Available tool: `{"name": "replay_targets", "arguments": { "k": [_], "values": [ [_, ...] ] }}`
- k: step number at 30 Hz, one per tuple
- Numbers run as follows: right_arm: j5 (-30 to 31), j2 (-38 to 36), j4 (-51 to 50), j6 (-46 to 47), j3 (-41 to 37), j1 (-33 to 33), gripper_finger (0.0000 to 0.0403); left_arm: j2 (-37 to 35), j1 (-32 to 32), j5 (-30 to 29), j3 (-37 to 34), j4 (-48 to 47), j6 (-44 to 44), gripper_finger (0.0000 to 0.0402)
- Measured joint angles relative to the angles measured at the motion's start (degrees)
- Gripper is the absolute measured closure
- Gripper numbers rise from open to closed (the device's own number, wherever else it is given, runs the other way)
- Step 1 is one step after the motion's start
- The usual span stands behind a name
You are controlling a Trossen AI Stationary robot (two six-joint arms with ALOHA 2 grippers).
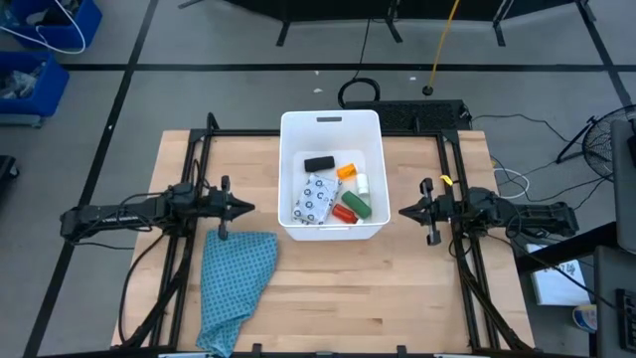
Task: Pick & place medical supplies in basket/bin
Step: Return to Home Position
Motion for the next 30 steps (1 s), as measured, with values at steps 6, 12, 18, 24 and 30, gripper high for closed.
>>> {"name": "replay_targets", "arguments": {
  "k": [6, 12, 18, 24, 30],
  "values": [
    [0.0, 0.0, 0.0, 0.0, 0.0, 0.0, 0.0403, 0.0, 0.0, 0.0, 0.0, 0.0, 0.0, 0.0356],
    [0.0, 0.0, 0.0, 0.0, 0.0, 0.0, 0.0403, 0.0, 0.0, 0.0, 0.0, 0.0, 0.0, 0.0346],
    [0.0, 0.0, 0.0, 0.0, 0.0, 0.0, 0.0403, 0.0, 0.0, 0.0, 0.0, 0.1, 0.0, 0.0344],
    [0.0, 0.0, 0.0, 0.0, 0.0, 0.0, 0.0403, 0.0, 0.0, -0.1, 0.0, 0.1, 0.0, 0.0346],
    [0.0, 0.0, 0.0, 0.0, 0.0, 0.0, 0.0403, 0.0, 0.0, -0.1, 0.0, 0.1, 0.0, 0.0344]
  ]
}}
